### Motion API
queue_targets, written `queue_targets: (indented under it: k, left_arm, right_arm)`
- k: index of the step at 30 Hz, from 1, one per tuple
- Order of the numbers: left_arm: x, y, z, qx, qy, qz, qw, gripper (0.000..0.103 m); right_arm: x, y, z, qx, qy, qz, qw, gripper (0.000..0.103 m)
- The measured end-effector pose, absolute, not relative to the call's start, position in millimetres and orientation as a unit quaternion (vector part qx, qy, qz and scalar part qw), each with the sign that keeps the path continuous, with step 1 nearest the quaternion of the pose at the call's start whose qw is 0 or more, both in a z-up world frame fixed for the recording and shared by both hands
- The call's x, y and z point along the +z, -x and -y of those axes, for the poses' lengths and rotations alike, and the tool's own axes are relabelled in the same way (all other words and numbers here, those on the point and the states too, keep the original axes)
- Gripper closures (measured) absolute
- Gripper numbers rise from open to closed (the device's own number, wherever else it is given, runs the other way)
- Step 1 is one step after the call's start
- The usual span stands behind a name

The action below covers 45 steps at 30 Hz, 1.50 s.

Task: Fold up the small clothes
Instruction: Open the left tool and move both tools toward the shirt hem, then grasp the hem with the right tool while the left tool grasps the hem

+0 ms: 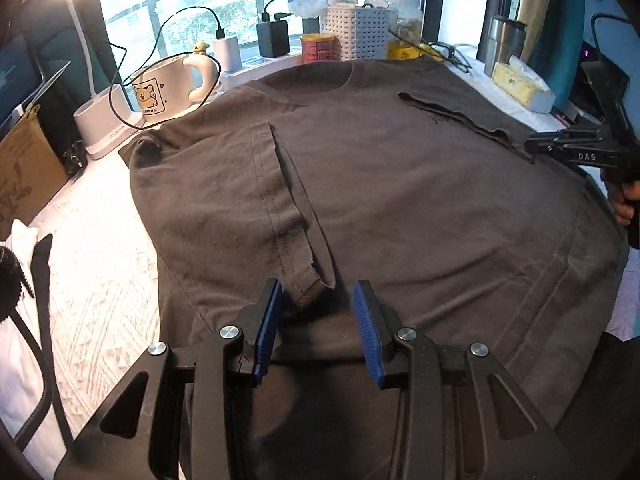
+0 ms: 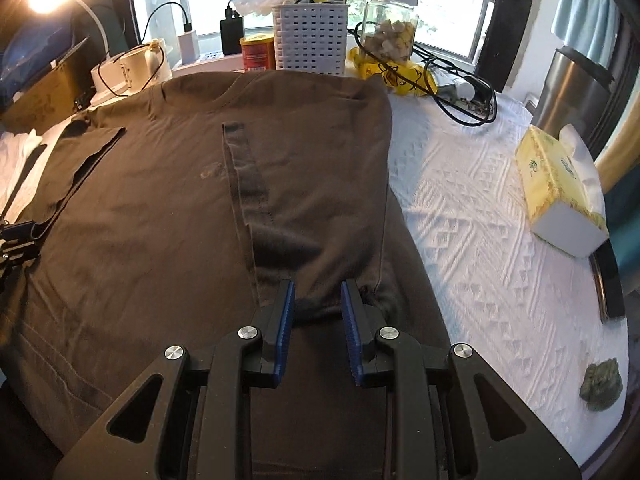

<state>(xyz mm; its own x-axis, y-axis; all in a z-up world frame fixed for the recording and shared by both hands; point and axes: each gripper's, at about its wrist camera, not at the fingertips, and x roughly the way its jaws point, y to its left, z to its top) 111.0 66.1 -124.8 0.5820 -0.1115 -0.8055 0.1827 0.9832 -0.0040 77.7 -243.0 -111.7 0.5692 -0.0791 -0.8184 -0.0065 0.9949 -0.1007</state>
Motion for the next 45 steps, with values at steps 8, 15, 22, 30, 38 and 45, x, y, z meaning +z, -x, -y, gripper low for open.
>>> queue_targets:
  k: [8,15,22,30,38,45]
  left_arm:
    - [-107,-90,-70,-0.073,-0.01,-0.411,0.909,0.066]
    - [-88,-75,-64,-0.066,0.01,-0.37,0.927,0.066]
    - [-79,-57,-45,-0.081,0.02,-0.346,0.935,0.066]
    - [-80,-37,-28,-0.083,0.026,-0.343,0.935,0.066]
    - [-85,-5,-41,-0.037,0.026,-0.363,0.931,0.066]
    - [-99,34,-87,0.06,0.049,-0.385,0.92,0.054]
  right_arm:
    - [-95,-52,246,-0.034,0.047,-0.442,0.895,0.077]
    - [-78,-22,258,-0.053,0.044,-0.421,0.904,0.074]
    - [-71,14,277,-0.074,0.034,-0.408,0.91,0.062]
    - [-85,45,288,-0.081,0.02,-0.411,0.908,0.062]
    - [-105,60,300,-0.088,0.001,-0.415,0.906,0.062]
    - [-116,60,296,-0.08,0.004,-0.419,0.904,0.062]
